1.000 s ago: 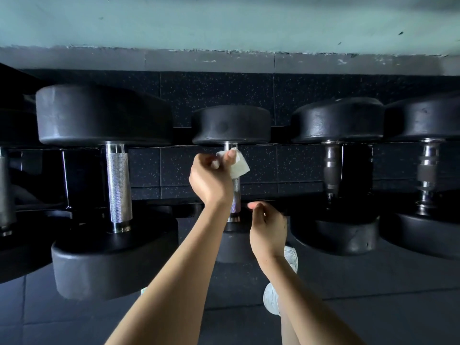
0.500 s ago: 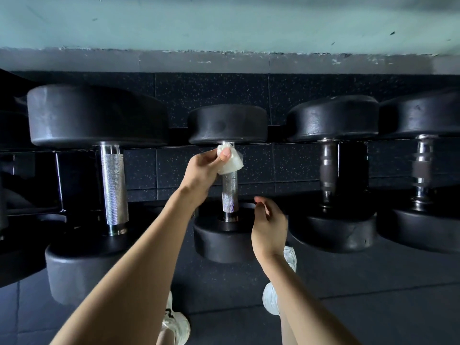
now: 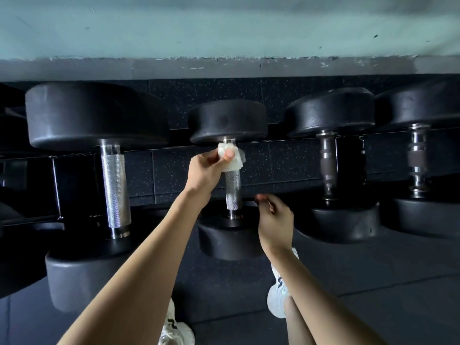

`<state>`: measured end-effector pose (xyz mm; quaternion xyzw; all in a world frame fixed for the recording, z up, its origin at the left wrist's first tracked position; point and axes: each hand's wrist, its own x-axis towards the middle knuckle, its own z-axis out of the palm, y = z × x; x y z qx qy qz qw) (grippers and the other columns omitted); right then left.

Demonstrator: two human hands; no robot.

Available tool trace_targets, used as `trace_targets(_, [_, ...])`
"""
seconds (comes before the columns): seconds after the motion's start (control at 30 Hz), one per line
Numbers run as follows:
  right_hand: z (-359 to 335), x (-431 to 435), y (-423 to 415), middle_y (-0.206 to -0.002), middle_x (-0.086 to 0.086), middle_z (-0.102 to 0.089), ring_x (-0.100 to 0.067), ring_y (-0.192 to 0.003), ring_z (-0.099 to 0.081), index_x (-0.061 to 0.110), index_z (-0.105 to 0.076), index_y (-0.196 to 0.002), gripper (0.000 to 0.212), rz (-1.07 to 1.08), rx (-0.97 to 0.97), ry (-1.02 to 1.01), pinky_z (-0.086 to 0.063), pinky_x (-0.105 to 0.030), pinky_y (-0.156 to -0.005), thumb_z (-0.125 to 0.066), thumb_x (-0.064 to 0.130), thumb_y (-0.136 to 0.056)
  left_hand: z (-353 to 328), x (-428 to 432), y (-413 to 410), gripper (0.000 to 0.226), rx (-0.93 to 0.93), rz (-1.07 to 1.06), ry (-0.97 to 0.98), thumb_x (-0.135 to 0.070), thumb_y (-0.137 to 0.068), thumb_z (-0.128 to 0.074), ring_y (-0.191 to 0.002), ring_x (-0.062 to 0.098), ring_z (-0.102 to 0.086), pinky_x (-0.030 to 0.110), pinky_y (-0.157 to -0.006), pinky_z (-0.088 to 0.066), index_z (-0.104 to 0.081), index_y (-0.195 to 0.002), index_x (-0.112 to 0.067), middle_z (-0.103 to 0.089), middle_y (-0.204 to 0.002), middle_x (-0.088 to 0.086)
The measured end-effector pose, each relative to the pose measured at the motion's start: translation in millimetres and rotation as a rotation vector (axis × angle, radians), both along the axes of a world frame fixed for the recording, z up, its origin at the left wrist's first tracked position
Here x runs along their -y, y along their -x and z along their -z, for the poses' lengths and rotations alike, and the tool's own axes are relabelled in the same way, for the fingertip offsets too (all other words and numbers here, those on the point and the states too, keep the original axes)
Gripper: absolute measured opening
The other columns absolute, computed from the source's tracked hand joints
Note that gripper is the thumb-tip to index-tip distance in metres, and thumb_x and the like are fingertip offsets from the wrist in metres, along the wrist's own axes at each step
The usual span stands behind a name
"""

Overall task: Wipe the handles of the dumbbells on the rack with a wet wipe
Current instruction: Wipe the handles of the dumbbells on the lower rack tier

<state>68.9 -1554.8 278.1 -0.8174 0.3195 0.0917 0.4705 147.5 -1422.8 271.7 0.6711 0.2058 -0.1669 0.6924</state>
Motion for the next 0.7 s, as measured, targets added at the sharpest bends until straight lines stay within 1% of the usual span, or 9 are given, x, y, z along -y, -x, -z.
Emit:
trace_targets(0.1, [-0.4,0.1,0.3,-0.075,0.000,-0.067,-0.019,-0.074,-0.060,0.010,-0.070,-0.088,0.019,-0.012,-0.008,0.014,-0.045,-0.036,-0.072,-0.052,0.006,-0.088,-4.1,-3.9,14.6,0.032,0.004,0.175,-0.091,-0.014,-0.090,-0.062,-0.050,-0.015,-0.053,0.002,-0.054,-0.038,-0.062,-0.059,-0.024,-0.058,-0.045,-0.021])
trace_targets(0.13, [-1.0,-0.1,0.2,-0.073,0.001,-0.065,-0.020,-0.073,-0.060,0.010,-0.070,-0.087,0.020,-0.015,-0.008,0.017,-0.045,-0.036,-0.072,-0.051,0.004,-0.087,-3.0,-6.4,18.0,0.032,-0.012,0.225,-0.166,-0.015,-0.088,-0.065,-0.043,-0.013,-0.048,0.004,-0.048,-0.035,-0.057,-0.057,-0.021,-0.051,-0.039,-0.018])
trace_targets(0.2, [-1.6,-0.4,0.1,-0.073,0.002,-0.066,-0.021,-0.073,-0.061,0.010,-0.070,-0.087,0.021,-0.022,-0.008,0.022,-0.045,-0.036,-0.071,-0.050,0.003,-0.087,3.1,-12.7,21.9,0.035,-0.066,0.324,-0.281,-0.022,-0.083,-0.071,-0.034,-0.004,-0.039,0.010,-0.040,-0.029,-0.054,-0.053,-0.017,-0.041,-0.042,-0.015])
trace_targets(0.3, [-1.5,-0.4,0.2,-0.083,-0.003,-0.071,-0.020,-0.076,-0.061,0.010,-0.070,-0.094,0.023,-0.035,-0.016,0.025,-0.046,-0.035,-0.071,-0.049,0.004,-0.087,4.2,-16.6,26.7,0.039,-0.124,0.537,-0.421,-0.032,-0.080,-0.074,-0.042,0.007,-0.032,0.018,-0.037,-0.021,-0.060,-0.059,-0.002,-0.039,-0.051,0.001])
trace_targets(0.4, [-1.6,0.0,0.2,-0.088,-0.003,-0.070,-0.013,-0.076,-0.058,0.010,-0.070,-0.102,0.025,-0.046,-0.027,0.038,-0.042,-0.027,-0.070,-0.049,0.006,-0.089,-1.2,-15.6,36.9,0.053,-0.154,0.733,-0.575,-0.044,-0.077,-0.073,-0.046,0.013,-0.025,0.024,-0.037,-0.020,-0.044,-0.048,-0.012,-0.031,-0.050,0.001])
trace_targets(0.47, [-1.4,0.5,0.0,-0.090,-0.005,-0.070,-0.014,-0.078,-0.058,0.009,-0.070,-0.104,0.025,-0.044,-0.022,0.042,-0.042,-0.028,-0.072,-0.049,0.006,-0.090,-2.4,-13.6,38.5,0.059,-0.169,0.748,-0.589,-0.047,-0.075,-0.074,-0.045,0.013,-0.023,0.024,-0.036,-0.019,-0.035,-0.046,-0.015,-0.027,-0.048,-0.001])
trace_targets(0.57, [-0.4,-0.1,0.1,-0.091,-0.008,-0.071,-0.014,-0.076,-0.056,0.009,-0.070,-0.103,0.026,-0.041,-0.011,0.050,-0.041,-0.027,-0.070,-0.049,0.004,-0.089,-0.1,-10.5,34.6,0.052,-0.197,0.686,-0.566,-0.045,-0.077,-0.073,-0.048,0.013,-0.030,0.023,-0.039,-0.021,-0.044,-0.049,-0.012,-0.032,-0.049,-0.001])
trace_targets(0.67, [2.0,0.7,0.9,-0.081,-0.006,-0.067,-0.012,-0.067,-0.052,0.009,-0.070,-0.103,0.027,-0.029,-0.007,0.058,-0.039,-0.028,-0.068,-0.048,0.002,-0.088,1.5,-10.9,33.9,0.044,-0.257,0.496,-0.357,-0.038,-0.083,-0.070,-0.049,0.012,-0.036,0.017,-0.039,-0.025,-0.051,-0.054,-0.010,-0.039,-0.051,-0.002])
trace_targets(0.7, [2.8,0.6,0.9,-0.082,-0.006,-0.068,-0.014,-0.069,-0.055,0.008,-0.070,-0.103,0.027,-0.029,-0.004,0.062,-0.042,-0.030,-0.069,-0.048,0.002,-0.088,0.5,-9.4,34.2,0.042,-0.275,0.422,-0.295,-0.035,-0.084,-0.069,-0.048,0.010,-0.037,0.013,-0.038,-0.026,-0.052,-0.053,-0.012,-0.041,-0.048,-0.004])
